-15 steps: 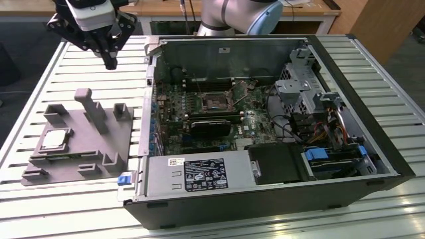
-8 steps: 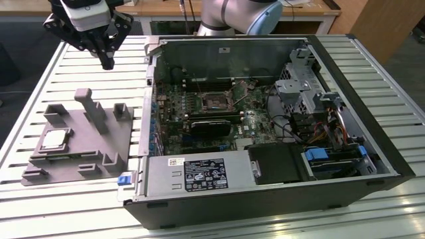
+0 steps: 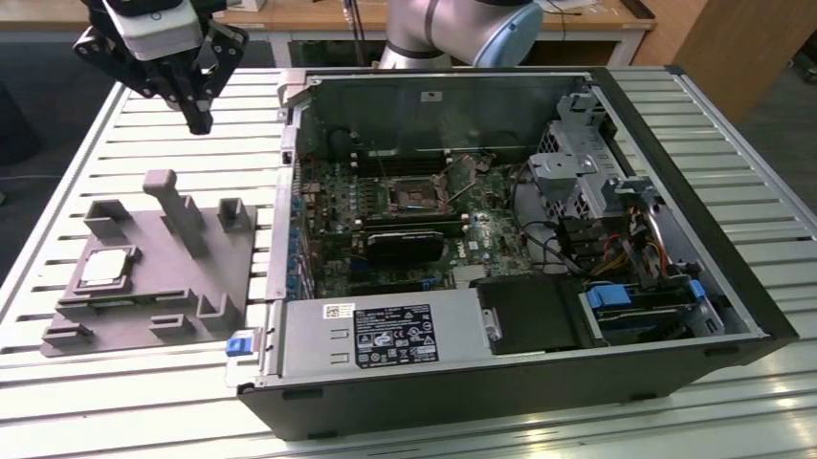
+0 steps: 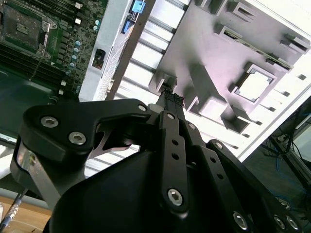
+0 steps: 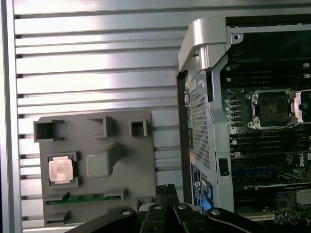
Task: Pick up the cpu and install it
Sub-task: 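Reach for the cpu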
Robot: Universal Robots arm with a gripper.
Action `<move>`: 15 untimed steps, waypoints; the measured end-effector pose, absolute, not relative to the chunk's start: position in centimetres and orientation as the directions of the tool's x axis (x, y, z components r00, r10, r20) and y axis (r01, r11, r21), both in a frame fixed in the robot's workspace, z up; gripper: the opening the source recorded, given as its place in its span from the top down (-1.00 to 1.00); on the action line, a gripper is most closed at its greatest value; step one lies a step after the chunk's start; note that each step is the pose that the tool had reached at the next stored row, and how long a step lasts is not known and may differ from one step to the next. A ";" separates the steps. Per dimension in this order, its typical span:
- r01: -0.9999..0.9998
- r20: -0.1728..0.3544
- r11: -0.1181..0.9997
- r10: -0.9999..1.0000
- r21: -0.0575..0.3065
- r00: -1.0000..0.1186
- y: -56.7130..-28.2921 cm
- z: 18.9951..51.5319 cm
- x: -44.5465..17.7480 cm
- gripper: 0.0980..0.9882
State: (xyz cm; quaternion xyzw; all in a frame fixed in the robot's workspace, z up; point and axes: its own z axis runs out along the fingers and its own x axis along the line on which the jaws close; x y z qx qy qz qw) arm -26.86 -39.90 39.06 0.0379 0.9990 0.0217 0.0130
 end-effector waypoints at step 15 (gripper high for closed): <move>0.075 -0.024 0.996 0.076 0.044 -0.997 -39.9 39.0 -27.9 0.98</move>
